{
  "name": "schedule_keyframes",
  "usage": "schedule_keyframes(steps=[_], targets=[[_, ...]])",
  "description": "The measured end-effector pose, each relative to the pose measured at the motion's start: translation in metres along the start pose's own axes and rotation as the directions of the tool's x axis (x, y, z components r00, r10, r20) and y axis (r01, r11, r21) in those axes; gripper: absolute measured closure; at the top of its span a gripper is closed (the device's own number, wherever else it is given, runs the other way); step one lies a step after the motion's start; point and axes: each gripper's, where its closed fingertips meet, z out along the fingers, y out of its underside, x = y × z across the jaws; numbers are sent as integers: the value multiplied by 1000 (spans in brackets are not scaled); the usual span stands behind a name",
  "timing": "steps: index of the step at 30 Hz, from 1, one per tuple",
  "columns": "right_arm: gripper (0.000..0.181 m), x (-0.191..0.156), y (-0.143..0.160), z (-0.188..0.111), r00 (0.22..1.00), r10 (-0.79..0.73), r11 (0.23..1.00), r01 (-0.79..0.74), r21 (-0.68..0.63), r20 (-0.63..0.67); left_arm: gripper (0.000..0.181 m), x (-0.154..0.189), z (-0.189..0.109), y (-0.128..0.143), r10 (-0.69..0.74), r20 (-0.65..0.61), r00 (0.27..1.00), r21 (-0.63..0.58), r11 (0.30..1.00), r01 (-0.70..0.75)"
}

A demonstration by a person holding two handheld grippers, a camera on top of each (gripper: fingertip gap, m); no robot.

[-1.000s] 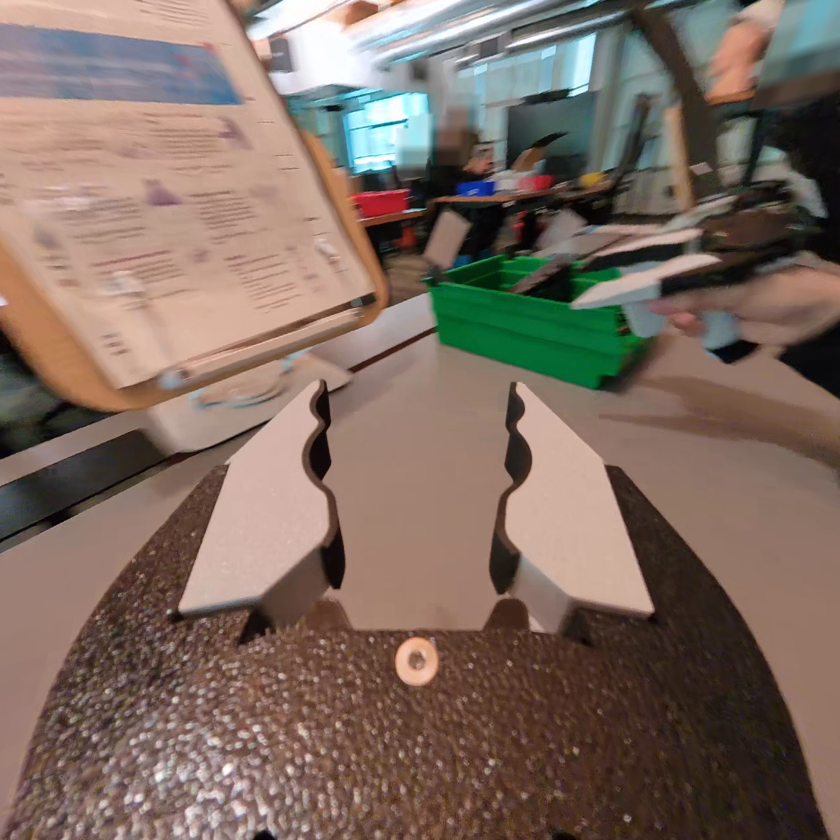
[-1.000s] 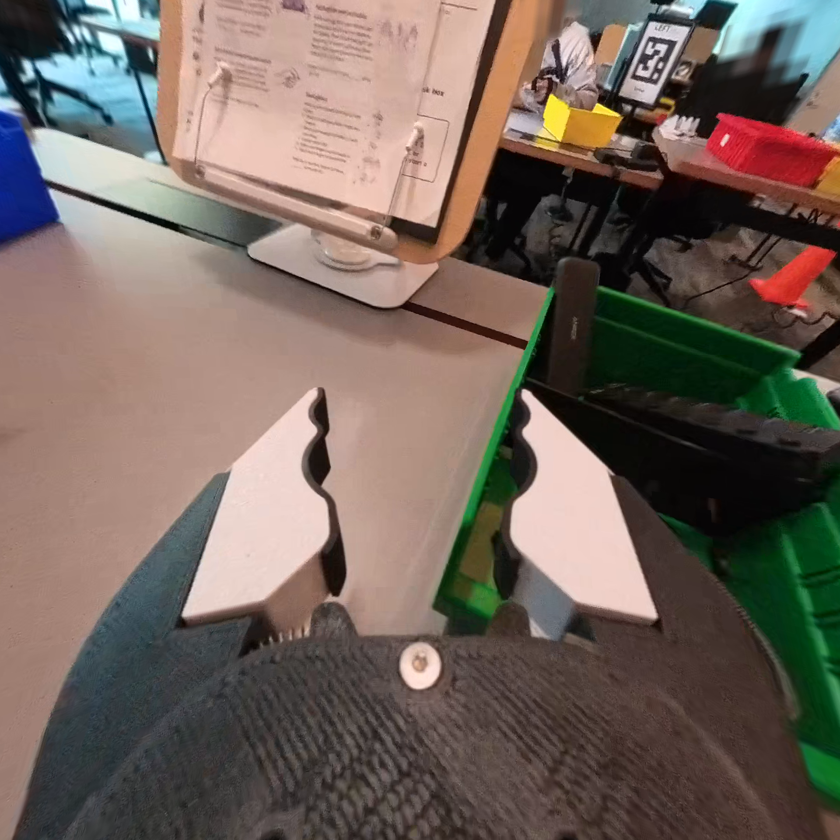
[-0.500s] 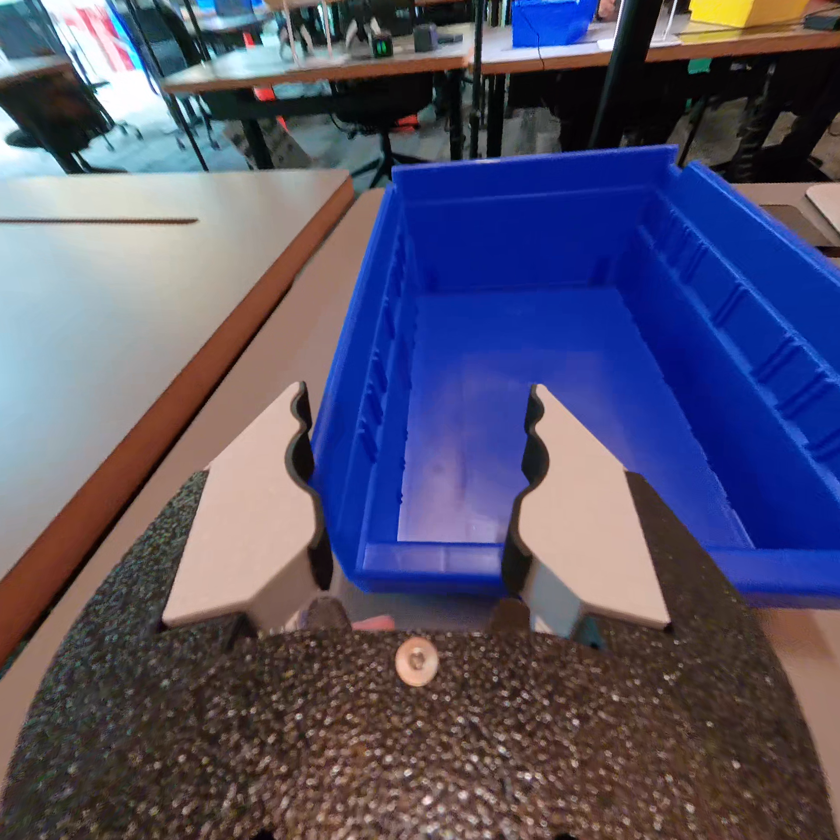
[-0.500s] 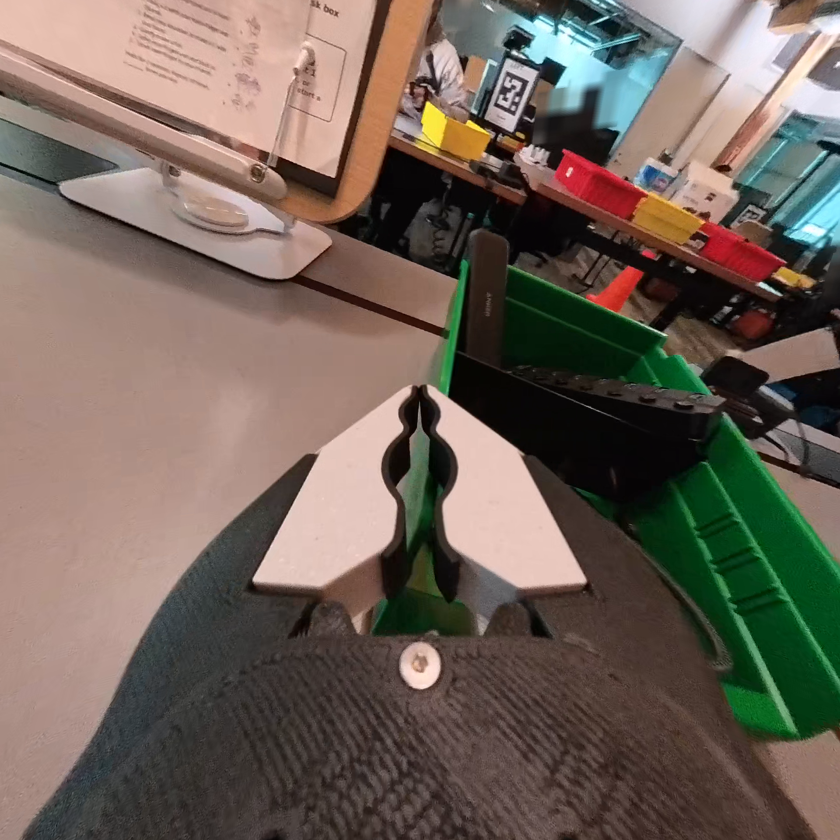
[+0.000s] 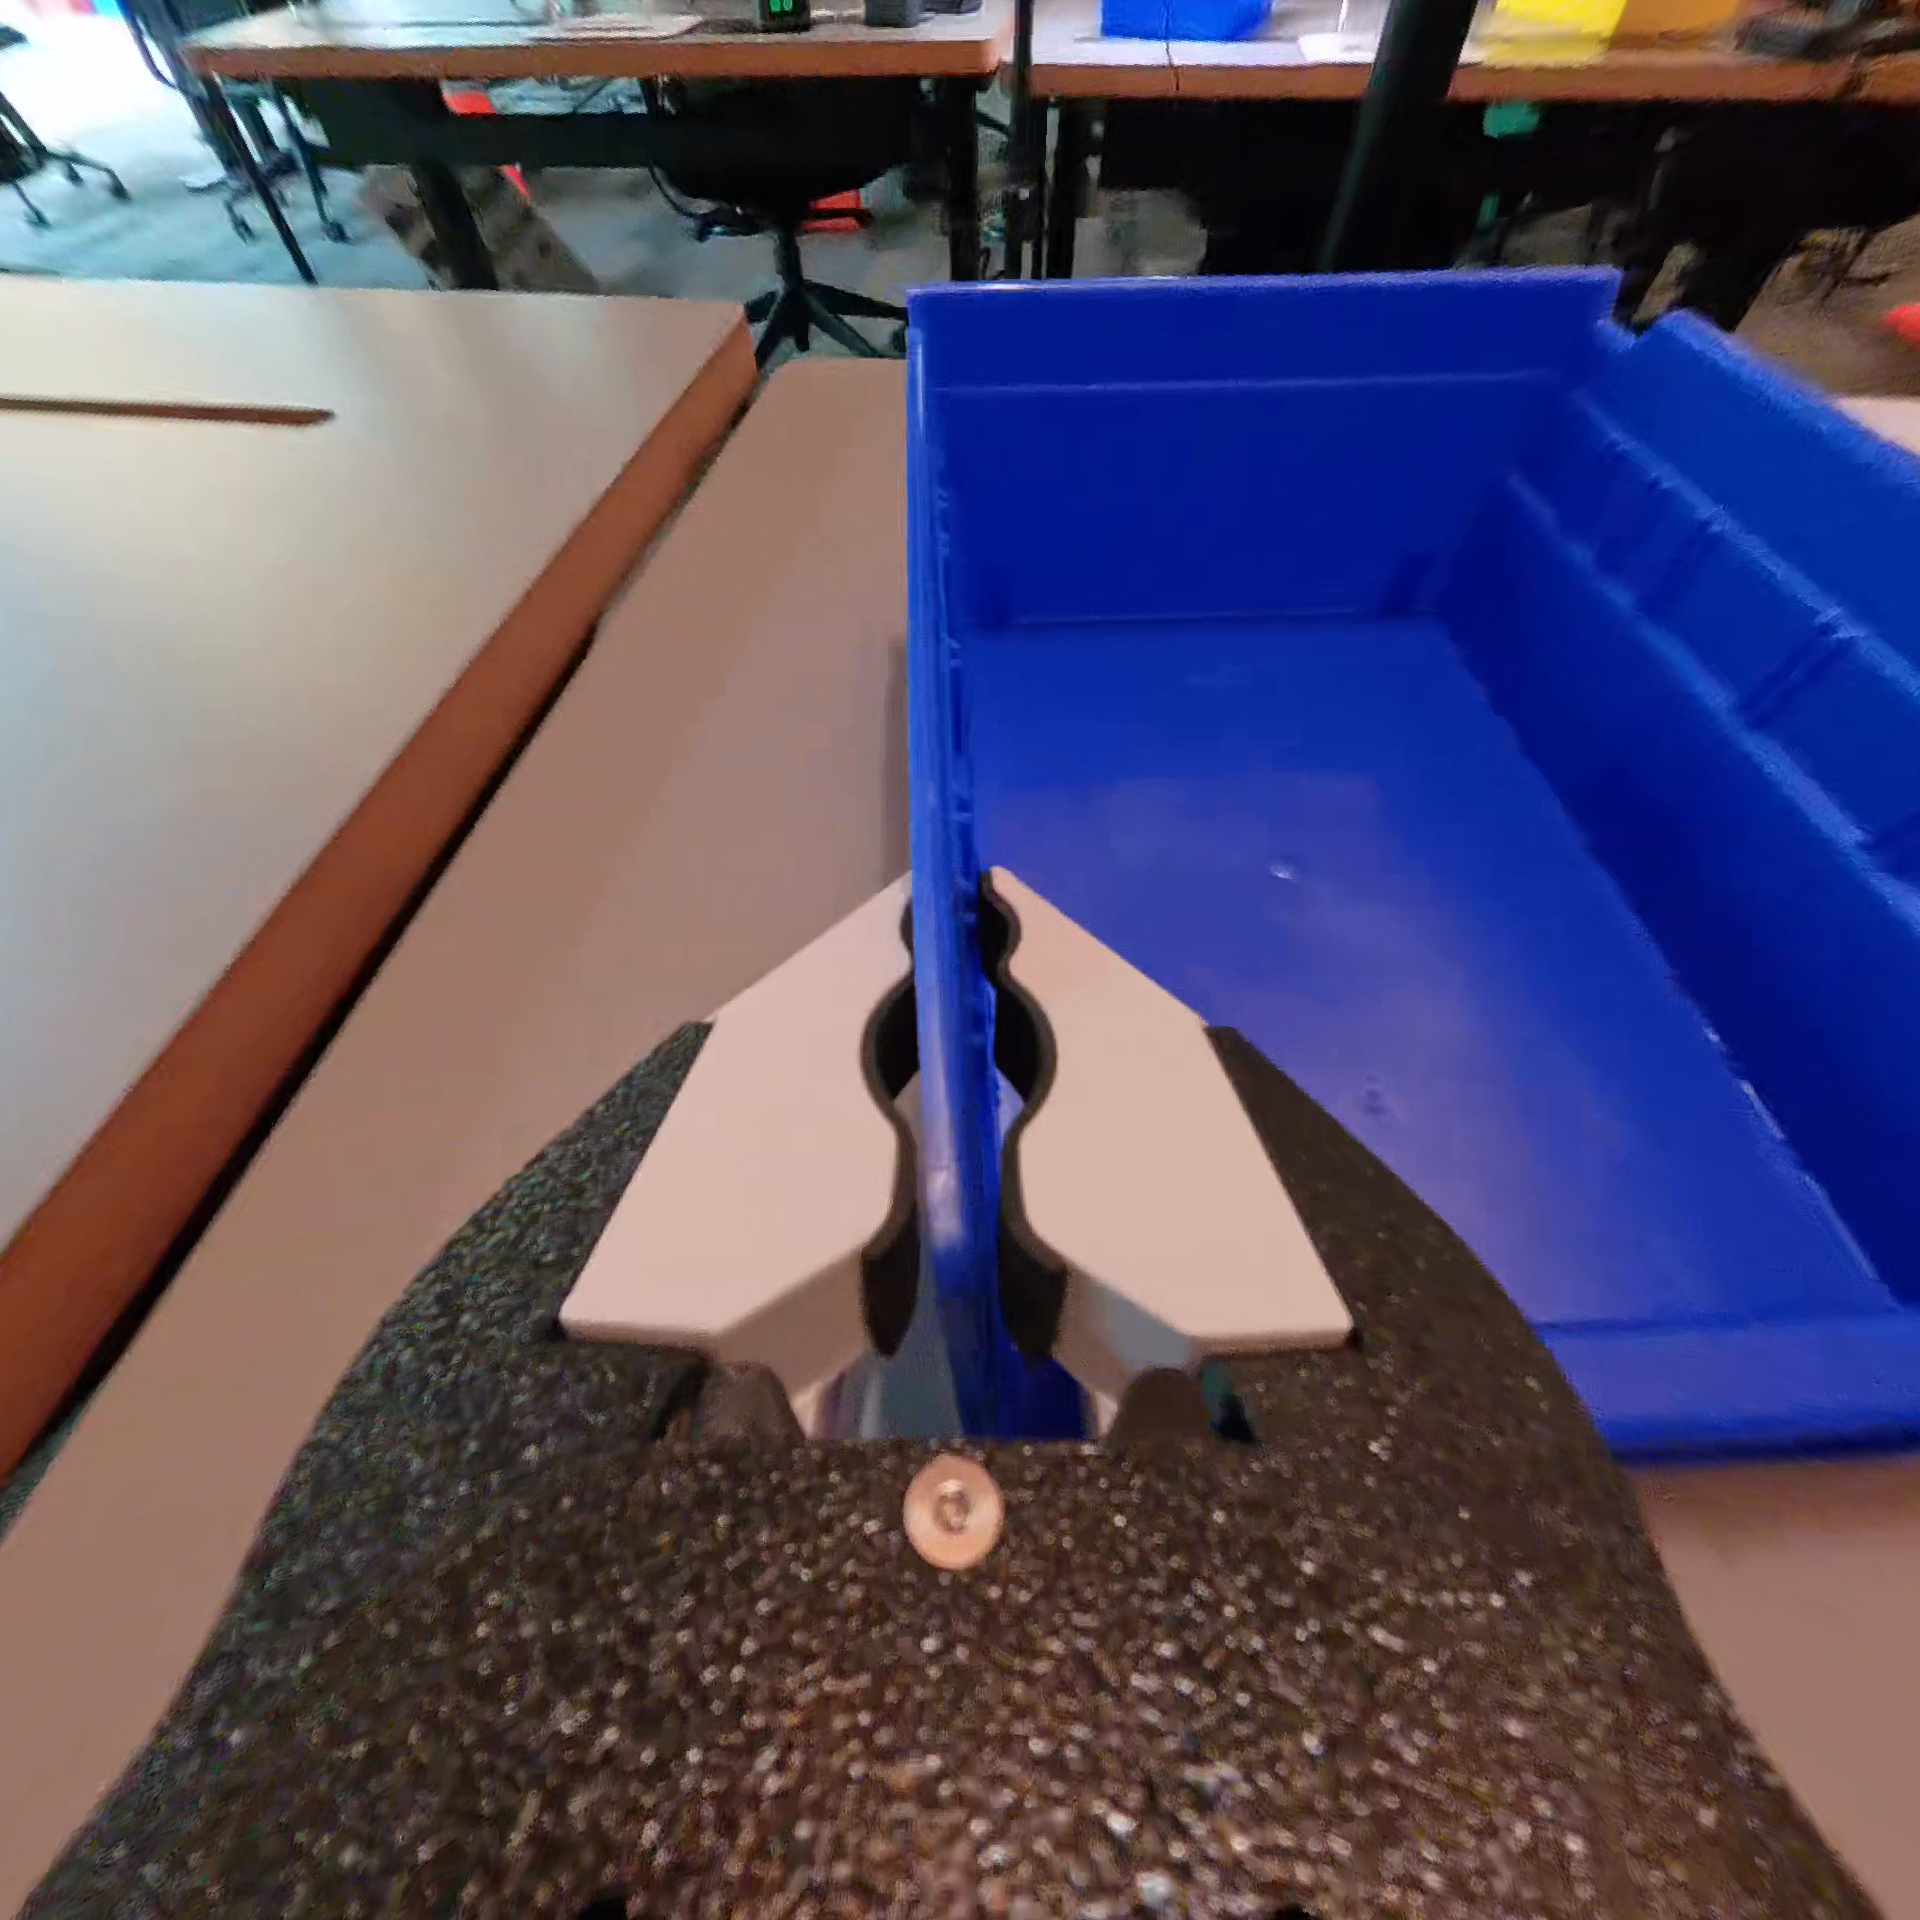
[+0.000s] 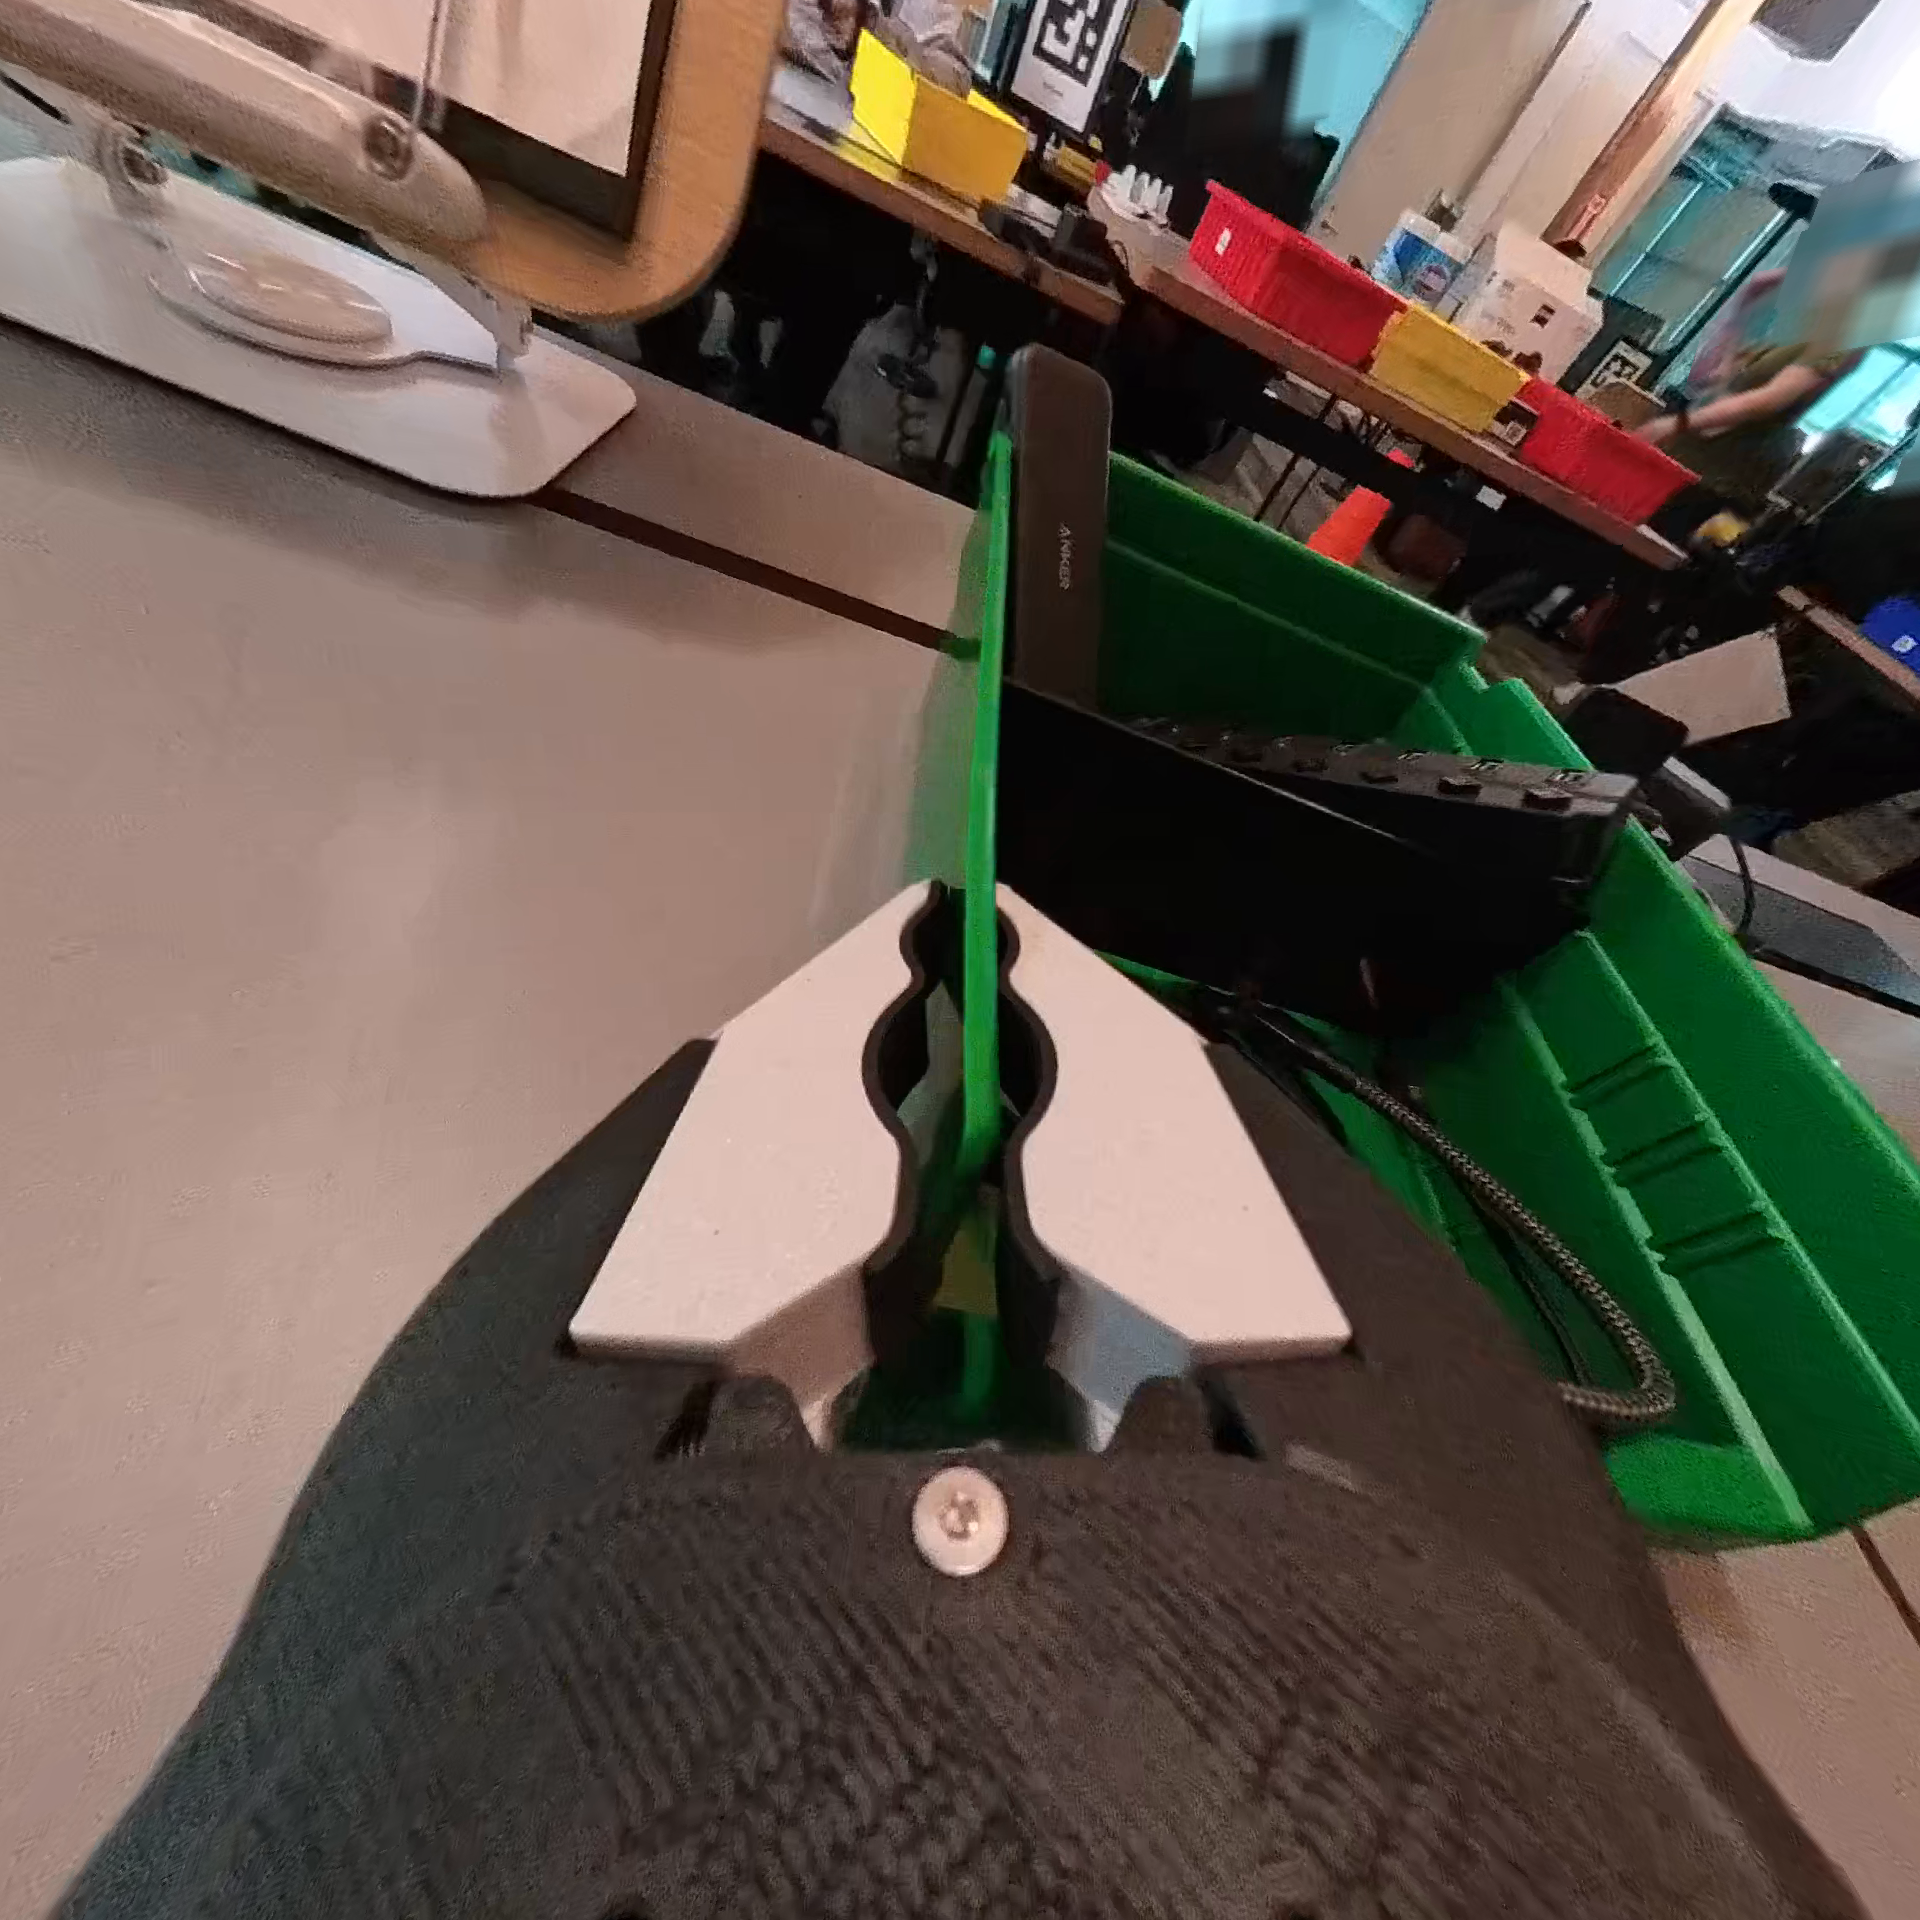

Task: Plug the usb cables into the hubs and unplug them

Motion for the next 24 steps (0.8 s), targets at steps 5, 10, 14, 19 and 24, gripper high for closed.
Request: schedule_keyframes(steps=[5, 10, 14, 19, 24], targets=[[178, -18, -3, -17, 999, 48, 999, -49, 16, 17, 178, 13, -19, 7, 19, -16, 1000, 42, 999, -19], [177, -73, -14, -58, 995, 71, 997, -73, 23, 64, 180, 41, -51, 18, -62, -75, 995, 33, 997, 64], [172, -138, -29, -95, 985, 68, 996, -77, 47, 160, 179, 67, -80, 25, -132, -120, 984, 86, 986, 143], [147, -243, -57, -148, 866, 152, 978, -202, 55, 477, 178, 92, -120, 7, -134, -131, 982, 181, 971, 156], [104, -297, -99, -210, 648, 251, 914, -403, 45, 719, 178, 103, -157, -20, -45, -40, 998, 296, 954, 55]])
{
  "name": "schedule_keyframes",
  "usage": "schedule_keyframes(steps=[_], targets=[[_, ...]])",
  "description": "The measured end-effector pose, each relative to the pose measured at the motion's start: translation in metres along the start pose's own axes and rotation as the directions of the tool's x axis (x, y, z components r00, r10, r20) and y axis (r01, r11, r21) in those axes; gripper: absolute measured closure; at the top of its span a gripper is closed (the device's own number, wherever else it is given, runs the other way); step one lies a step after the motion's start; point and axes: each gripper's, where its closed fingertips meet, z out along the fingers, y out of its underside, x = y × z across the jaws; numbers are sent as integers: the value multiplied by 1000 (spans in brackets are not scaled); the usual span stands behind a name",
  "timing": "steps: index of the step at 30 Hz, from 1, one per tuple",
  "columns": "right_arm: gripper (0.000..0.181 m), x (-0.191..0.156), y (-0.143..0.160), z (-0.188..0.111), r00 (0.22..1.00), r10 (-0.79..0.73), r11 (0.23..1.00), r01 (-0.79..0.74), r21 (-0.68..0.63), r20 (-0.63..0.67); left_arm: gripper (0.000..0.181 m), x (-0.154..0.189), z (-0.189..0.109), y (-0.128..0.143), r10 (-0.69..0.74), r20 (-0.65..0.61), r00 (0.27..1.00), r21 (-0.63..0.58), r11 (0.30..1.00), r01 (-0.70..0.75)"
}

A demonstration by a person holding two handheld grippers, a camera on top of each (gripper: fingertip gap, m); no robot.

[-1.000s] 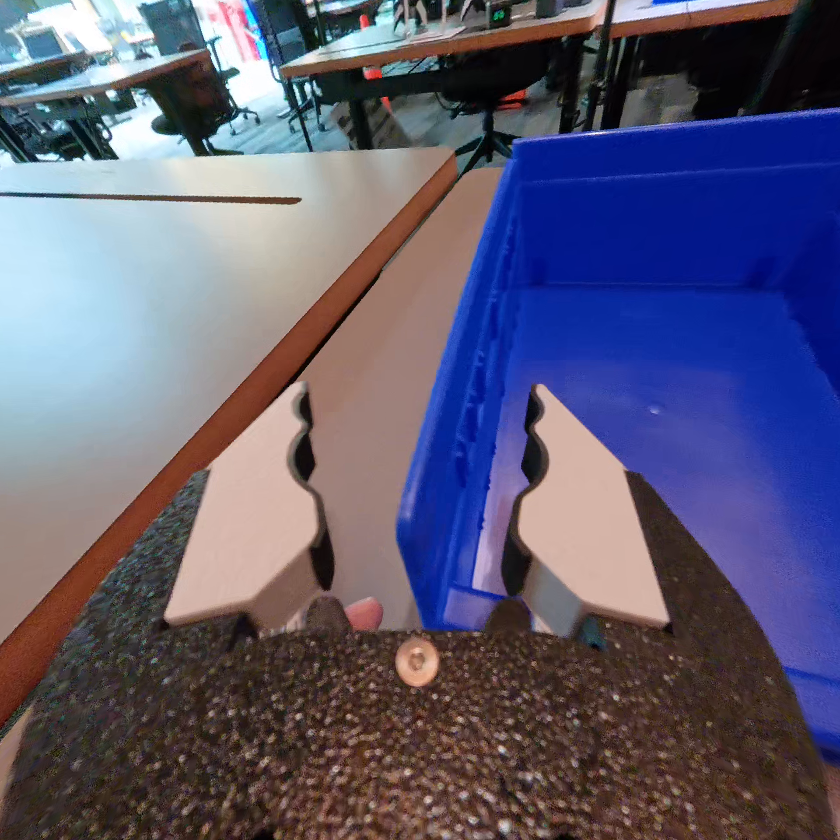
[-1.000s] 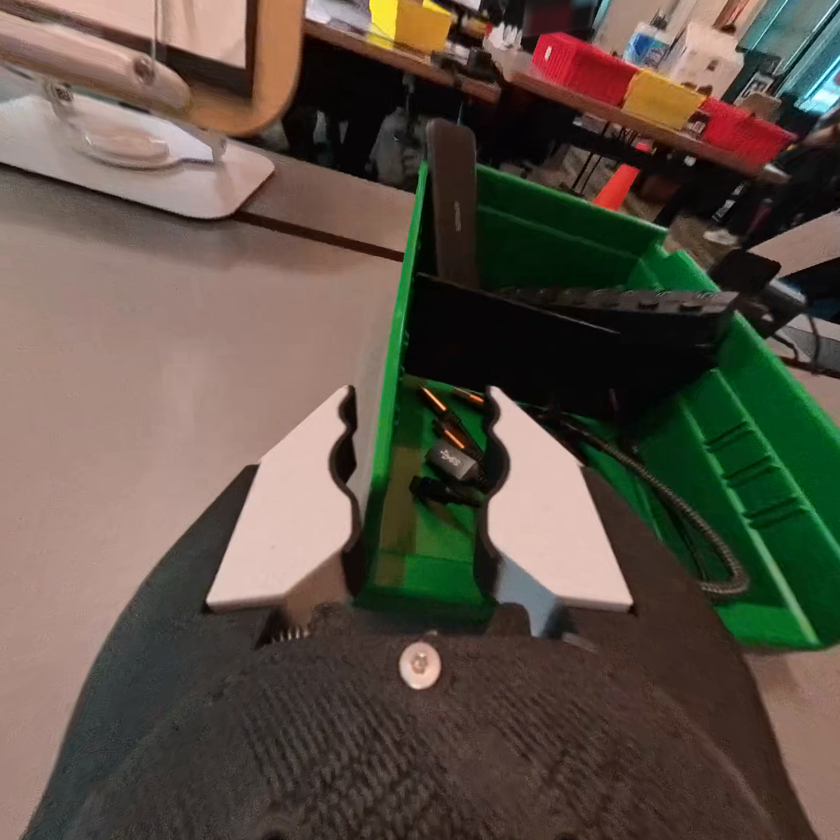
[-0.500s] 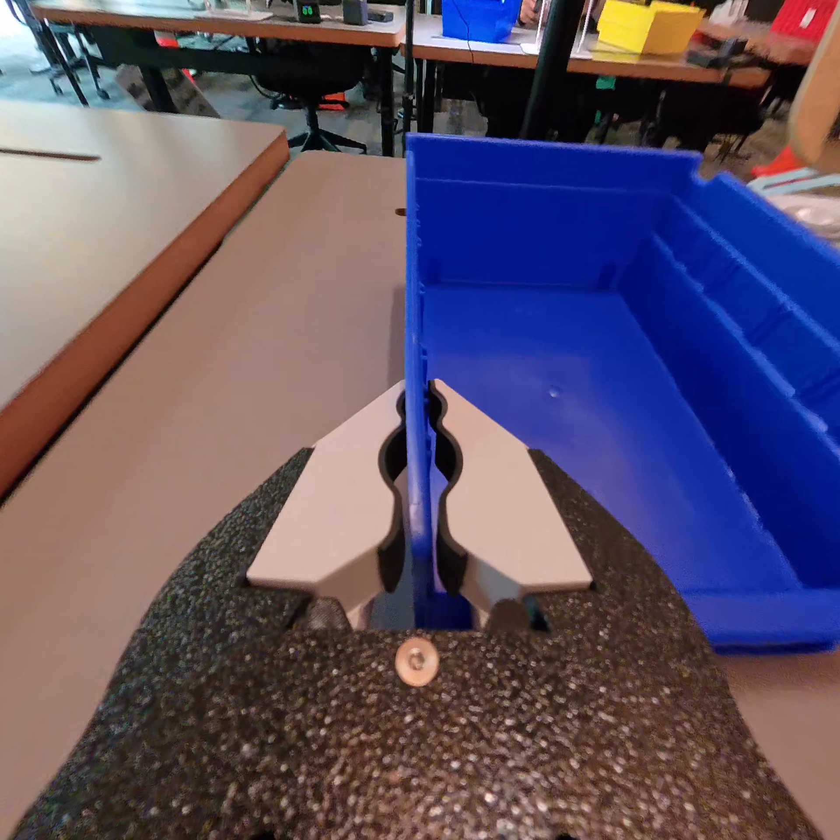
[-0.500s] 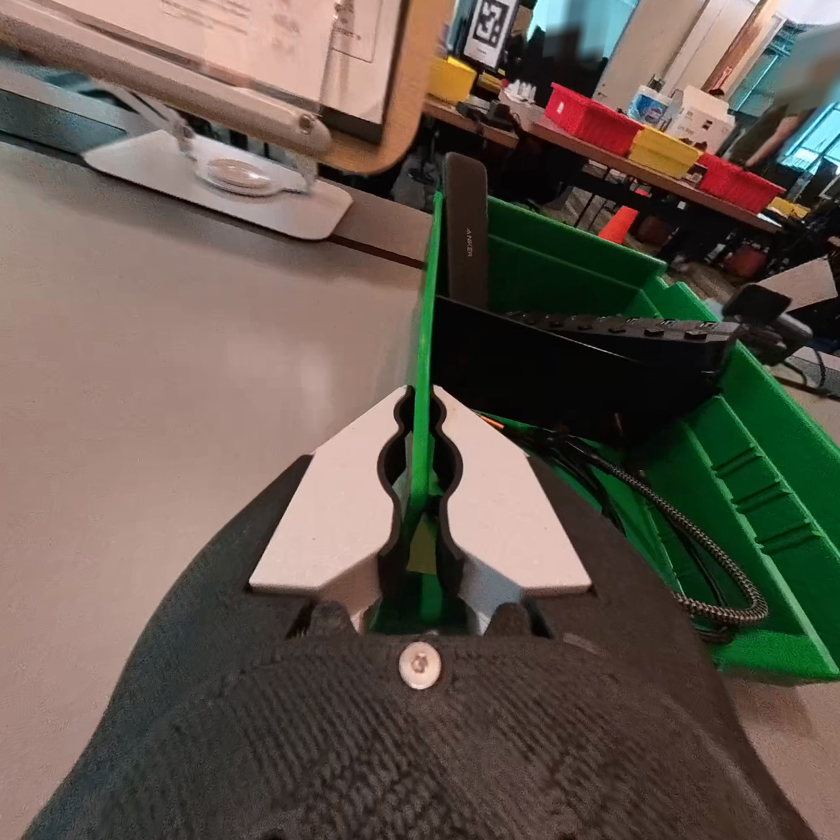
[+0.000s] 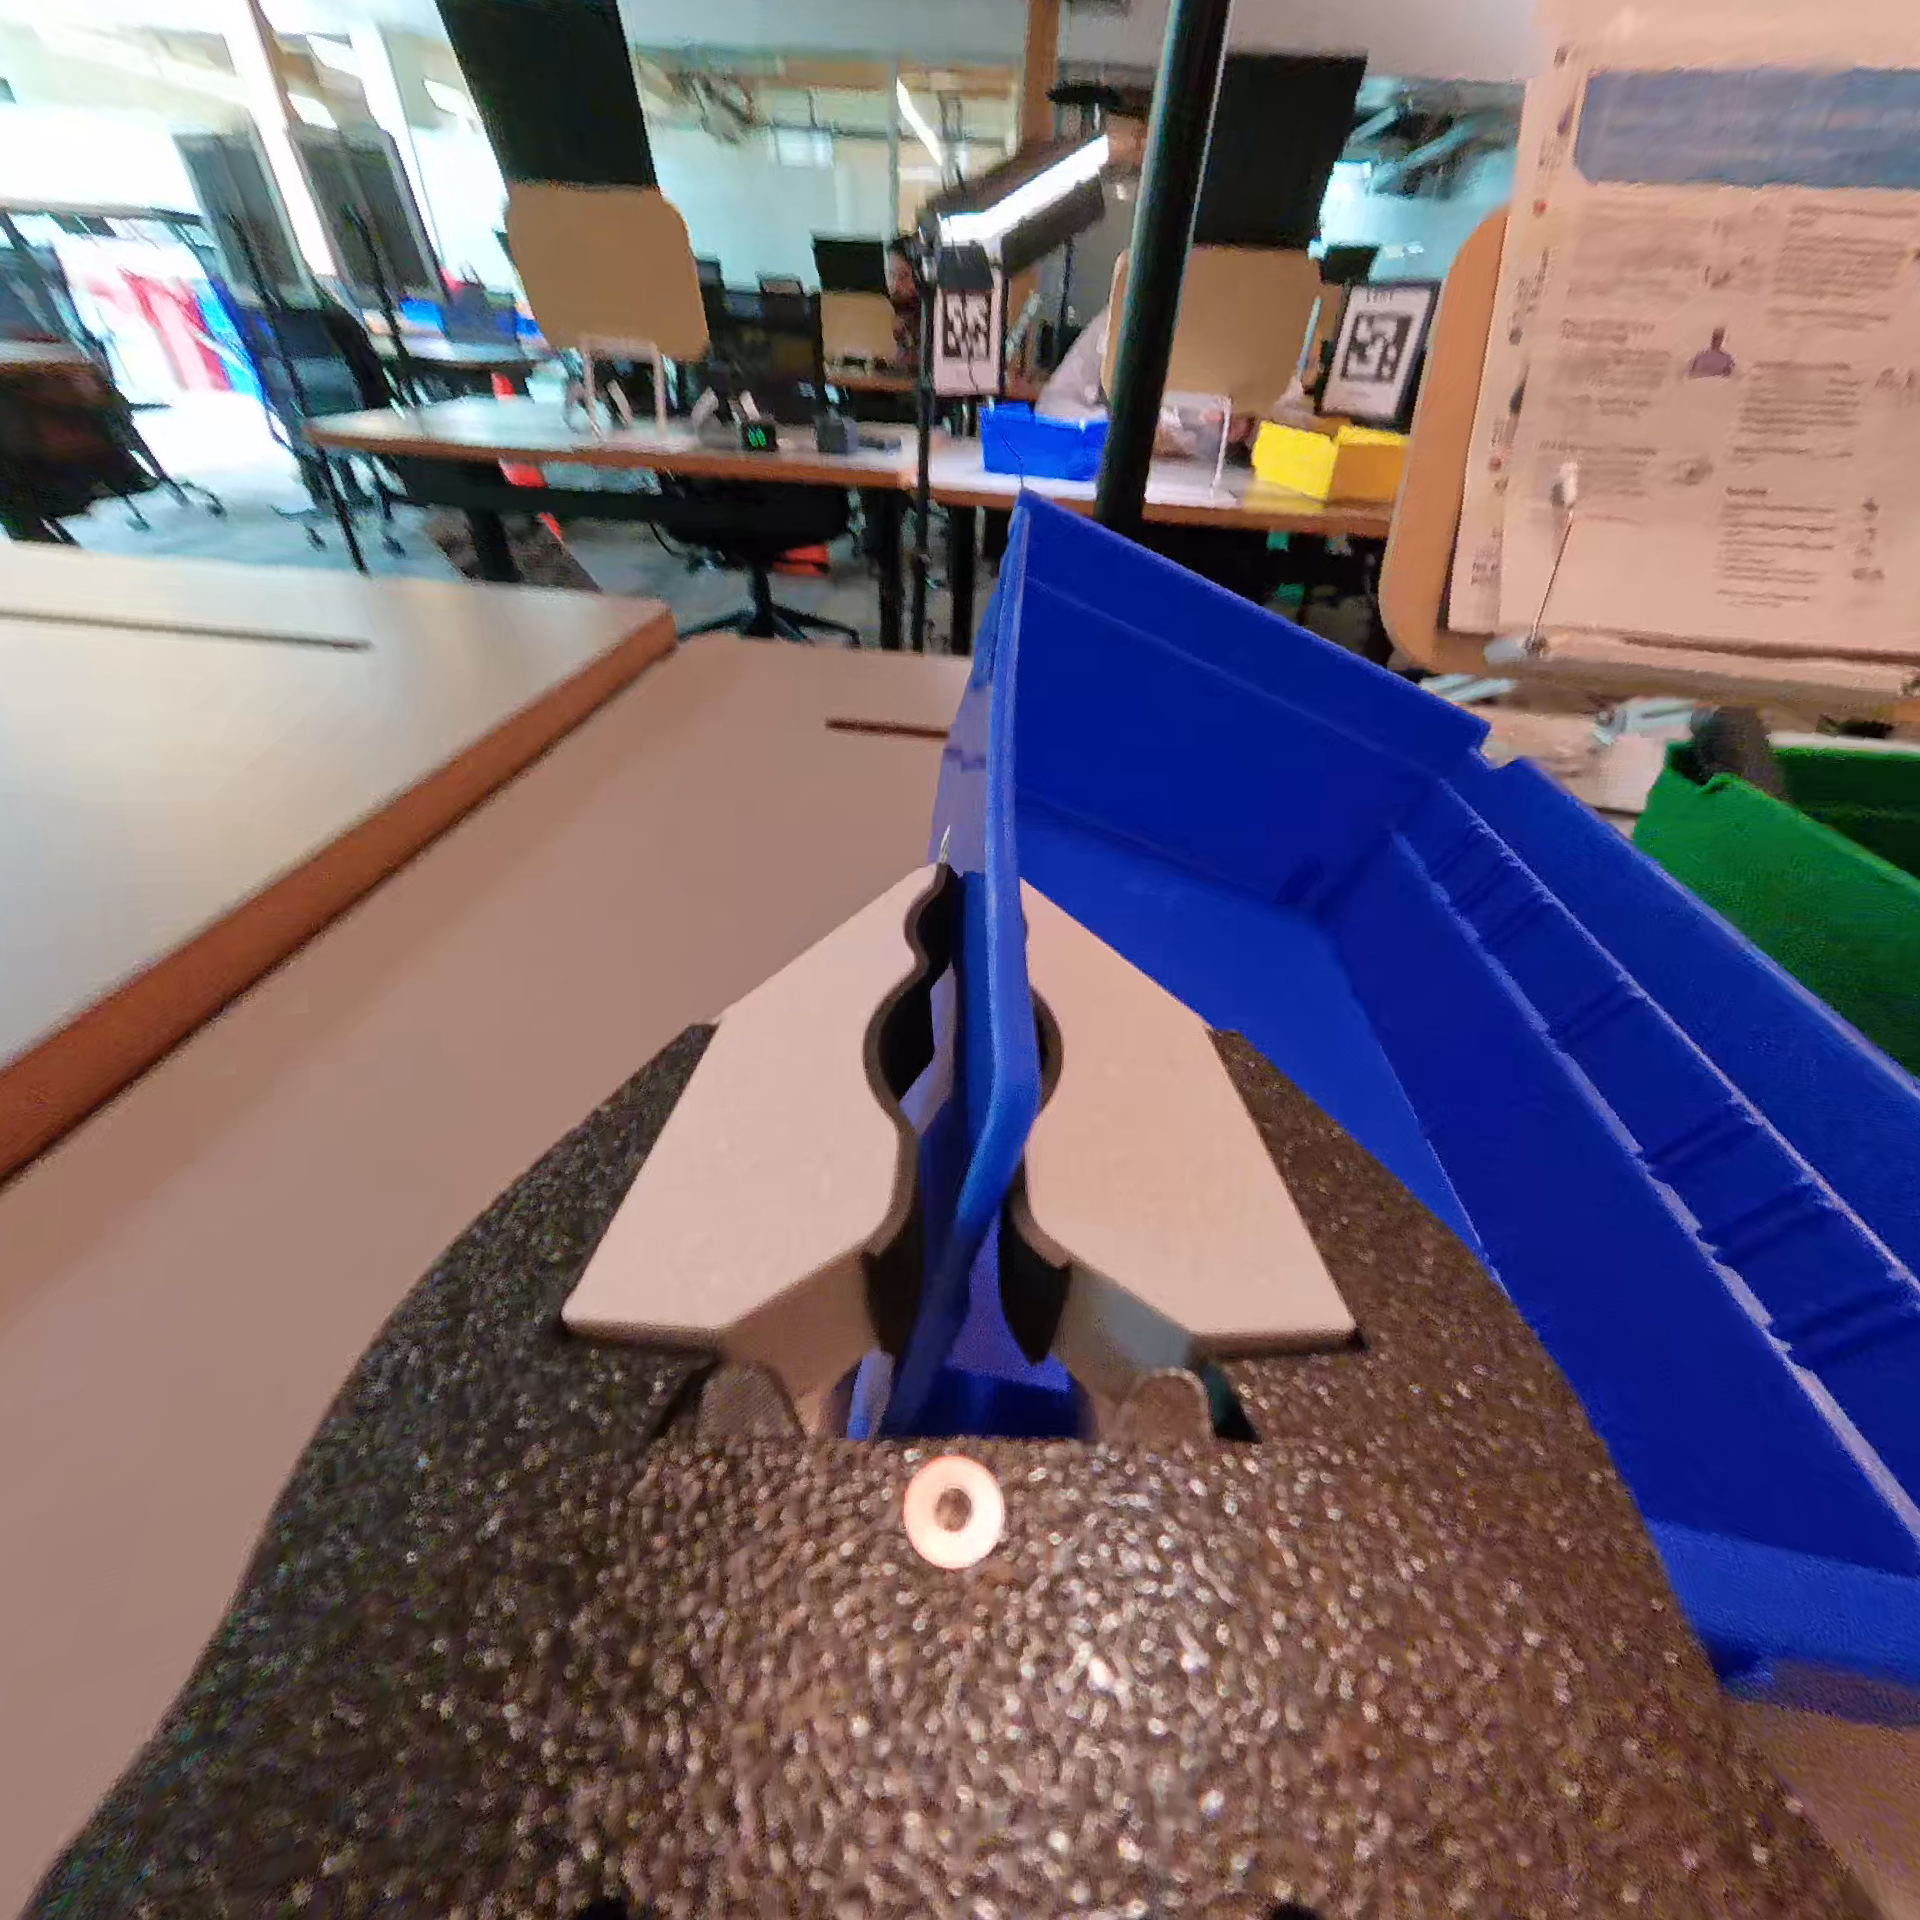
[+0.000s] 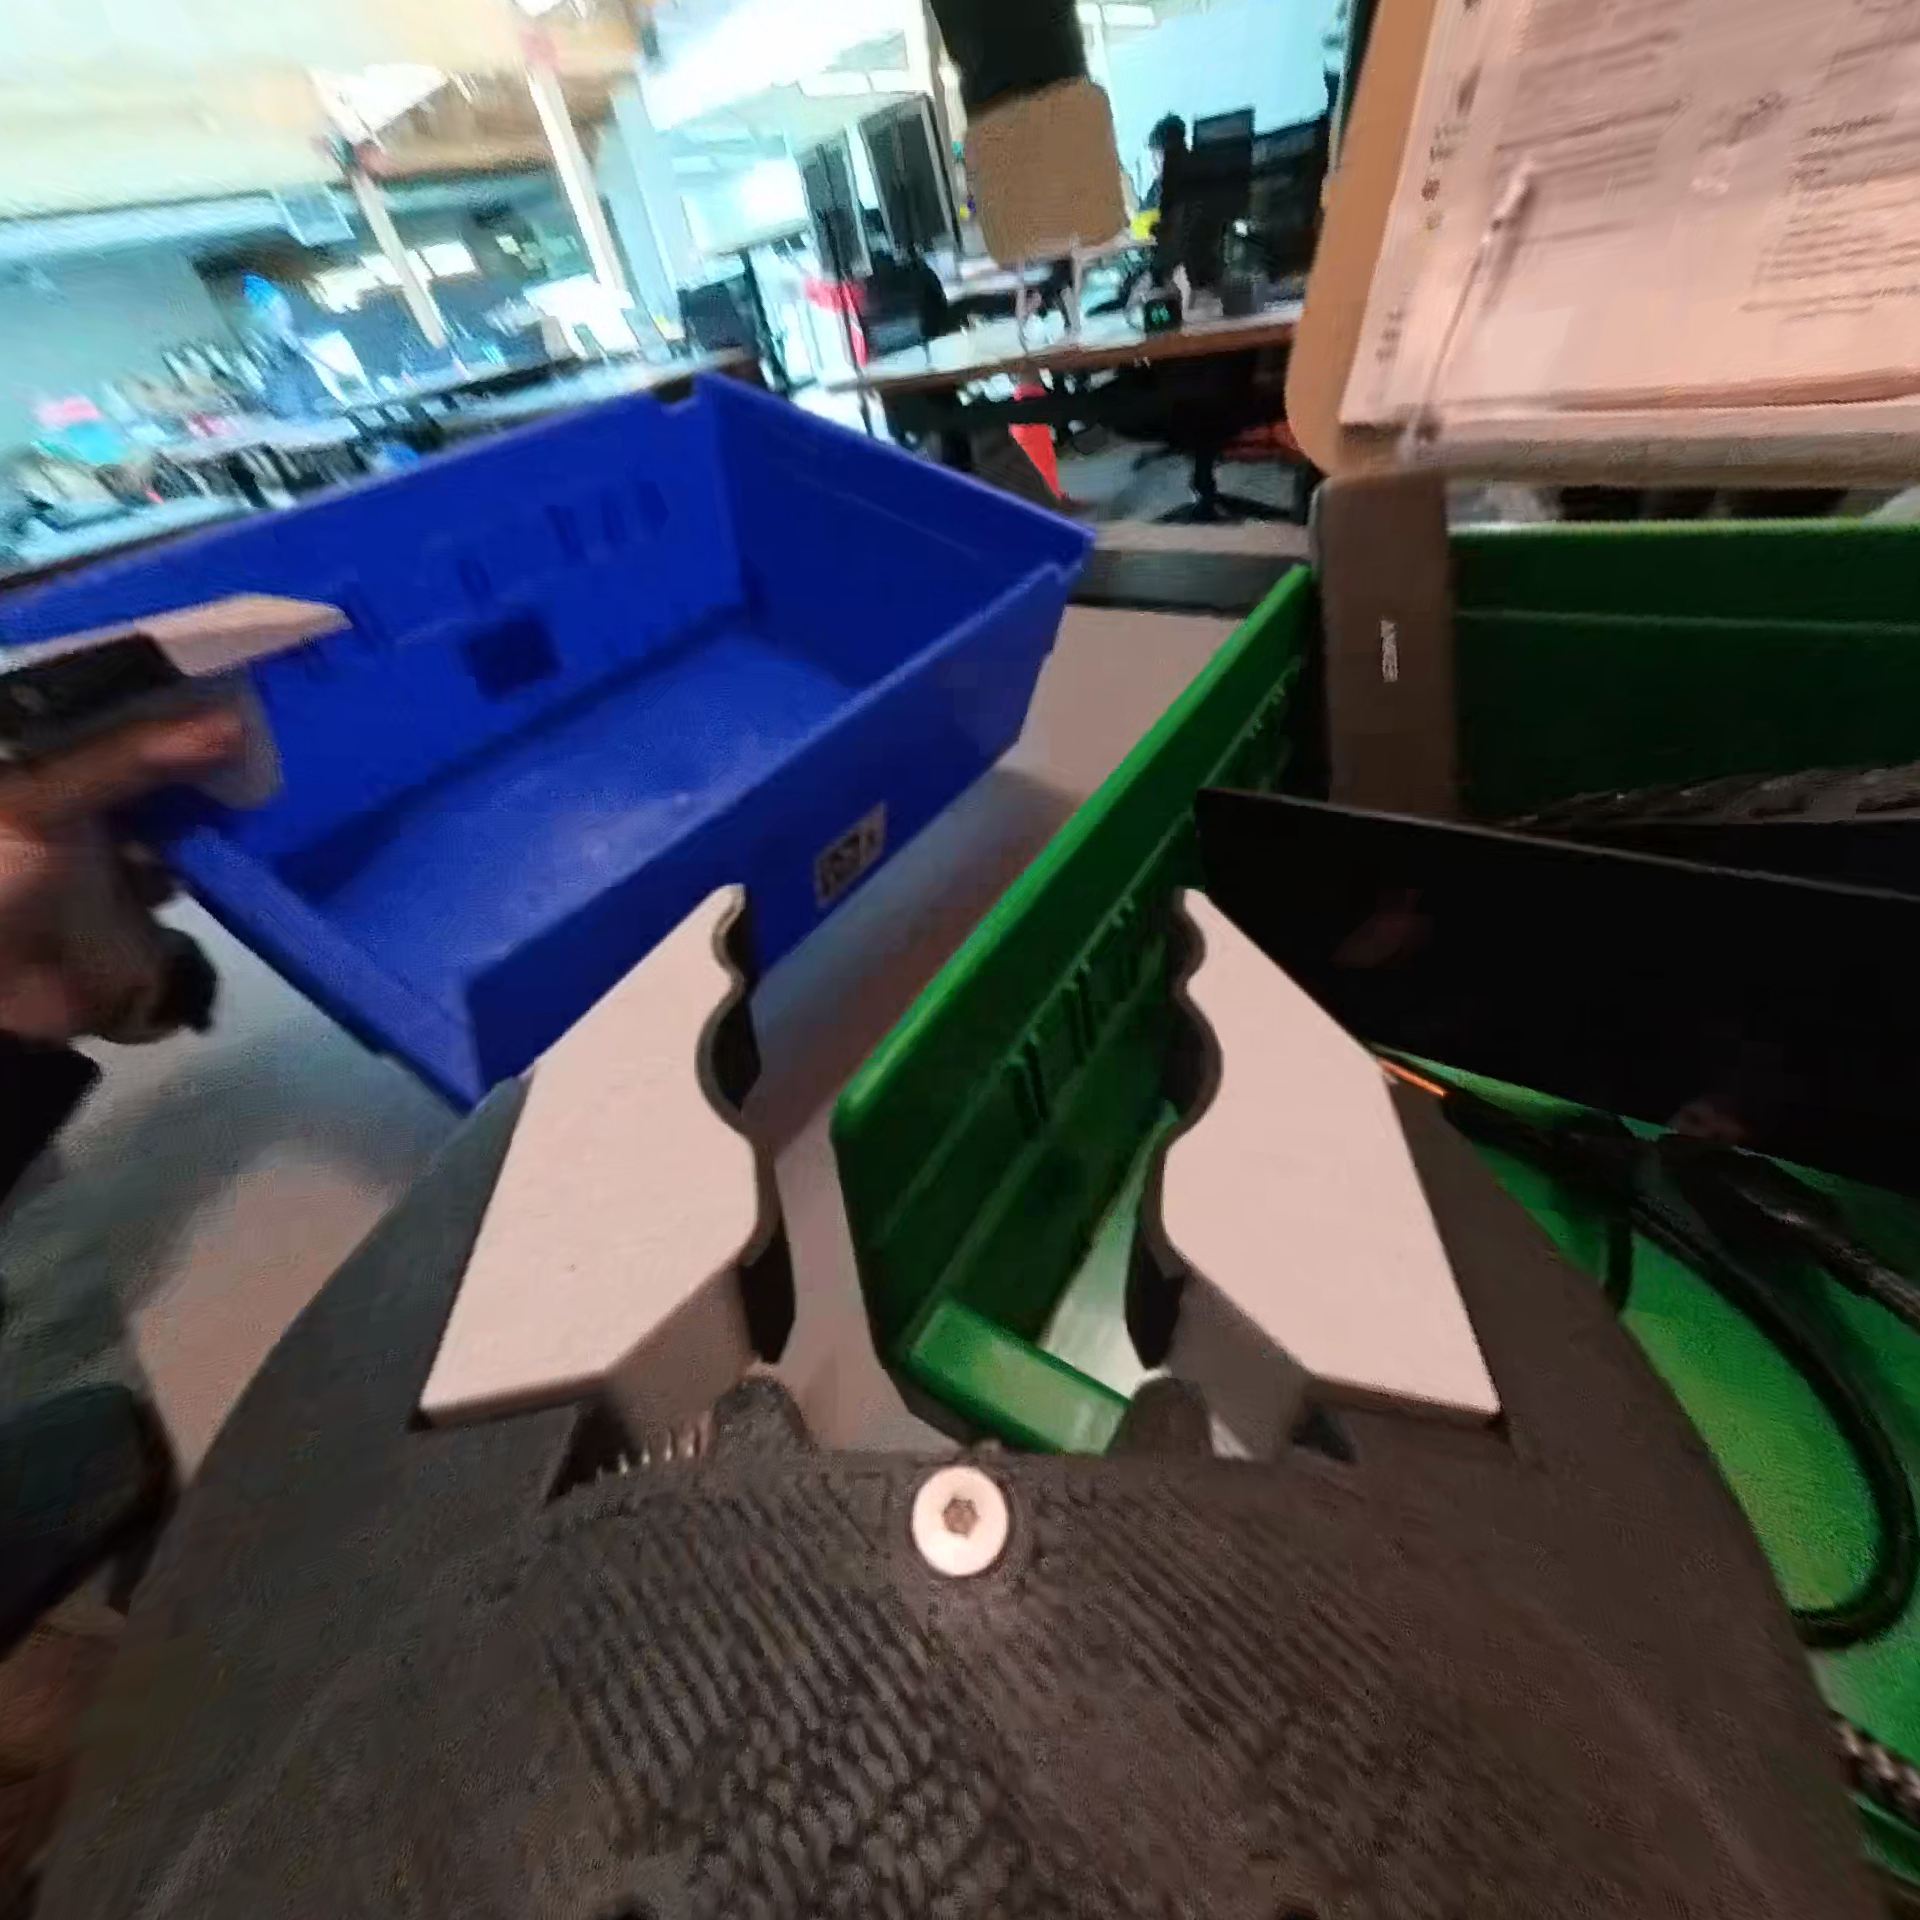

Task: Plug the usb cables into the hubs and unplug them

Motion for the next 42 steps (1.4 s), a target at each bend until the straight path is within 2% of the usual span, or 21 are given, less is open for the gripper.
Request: schedule_keyframes(steps=[3, 5, 8, 10, 11, 13, 15, 18, 20, 22, 23, 25, 27, 29, 32, 35, 39, 42], targets=[[95, -34, -31, -16, 987, 100, 987, -114, 111, 125, 178, 1, -22, -43, 41, 64, 997, 134, 990, -50], [89, -56, -41, -19, 977, 109, 981, -135, 140, 184, 178, 8, -39, -74, 48, 101, 994, 226, 972, -70], [85, -80, -54, -13, 972, 86, 975, -127, 182, 218, 178, 36, -59, -116, 87, 124, 988, 357, 926, -126], [87, -82, -63, -5, 981, 49, 971, -91, 222, 189, 178, 62, -70, -137, 95, 109, 989, 436, 890, -134], [95, -78, -68, -2, 985, 43, 966, -83, 245, 165, 178, 78, -75, -145, 97, 91, 991, 475, 871, -129], [145, -57, -87, -6, 995, 41, 935, -71, 347, 93, 178, 113, -84, -155, 115, 18, 993, 549, 829, -107], [168, -27, -102, -19, 993, 112, 896, -119, 429, 41, 178, 142, -95, -163, 181, 41, 983, 627, 761, -166], [177, 10, -114, -35, 990, 144, 870, -126, 477, -2, 161, 192, -102, -163, 278, 23, 960, 664, 714, -223], [179, 40, -125, -47, 974, 225, 833, -198, 517, 10, 144, 228, -101, -159, 378, -8, 926, 669, 690, -276], [179, 70, -135, -61, 955, 293, 804, -271, 530, 44, 124, 263, -103, -152, 460, -25, 888, 674, 663, -325], [179, 80, -140, -66, 961, 273, 814, -256, 521, 46, 123, 273, -103, -148, 457, -23, 889, 660, 675, -330], [179, 102, -149, -83, 975, 220, 817, -162, 554, -39, 103, 297, -103, -130, 543, -73, 837, 610, 688, -393], [179, 132, -155, -104, 960, 256, 800, -148, 582, -109, 103, 303, -103, -122, 538, -65, 841, 597, 696, -399], [179, 170, -159, -127, 933, 318, 770, -151, 620, -168, 104, 315, -98, -99, 524, -193, 830, 549, 759, -351], [178, 236, -162, -176, 869, 358, 755, -55, 653, -340, 103, 307, -70, -43, 471, -313, 825, 328, 869, -371], [178, 303, -158, -227, 760, 371, 783, 53, 620, -533, 100, 289, -50, 11, 348, -374, 860, 88, 936, -341], [175, 380, -131, -266, 640, 400, 834, 43, 550, -656, 103, 297, -35, 71, 246, -483, 840, -135, 927, -350], [175, 427, -95, -279, 555, 347, 910, -4, 415, -756, 110, 307, -30, 91, 184, -545, 818, -201, 919, -340]])
